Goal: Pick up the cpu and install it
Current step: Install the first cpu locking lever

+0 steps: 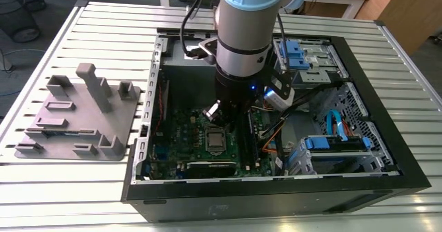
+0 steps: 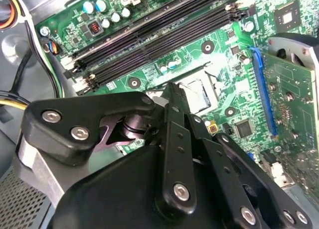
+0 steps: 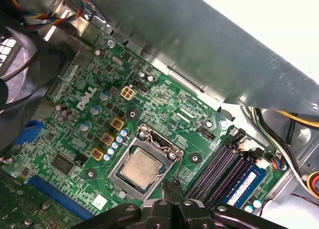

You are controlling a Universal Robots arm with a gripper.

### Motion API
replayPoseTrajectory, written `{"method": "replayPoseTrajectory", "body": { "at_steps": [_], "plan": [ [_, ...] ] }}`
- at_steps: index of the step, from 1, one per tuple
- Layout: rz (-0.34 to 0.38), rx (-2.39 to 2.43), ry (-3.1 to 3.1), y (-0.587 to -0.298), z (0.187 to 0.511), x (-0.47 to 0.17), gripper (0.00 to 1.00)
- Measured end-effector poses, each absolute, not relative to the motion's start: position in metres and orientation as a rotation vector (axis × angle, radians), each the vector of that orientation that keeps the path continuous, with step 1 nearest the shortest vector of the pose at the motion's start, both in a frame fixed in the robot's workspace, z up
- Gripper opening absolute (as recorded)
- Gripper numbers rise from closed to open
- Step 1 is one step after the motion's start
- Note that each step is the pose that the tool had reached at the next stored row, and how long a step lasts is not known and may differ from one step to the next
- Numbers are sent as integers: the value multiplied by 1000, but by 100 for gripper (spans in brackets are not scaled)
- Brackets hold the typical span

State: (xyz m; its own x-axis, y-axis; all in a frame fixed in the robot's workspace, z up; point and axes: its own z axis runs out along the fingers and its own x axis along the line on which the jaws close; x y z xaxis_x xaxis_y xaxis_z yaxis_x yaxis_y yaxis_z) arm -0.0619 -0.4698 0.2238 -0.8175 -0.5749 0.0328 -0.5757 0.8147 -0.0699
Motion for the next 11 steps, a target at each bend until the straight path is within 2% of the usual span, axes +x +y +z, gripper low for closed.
{"method": "replayPoseTrajectory", "body": {
  "at_steps": [11],
  "plan": [
    [120,945,-2983,-470,222,-62,11]
  ]
}}
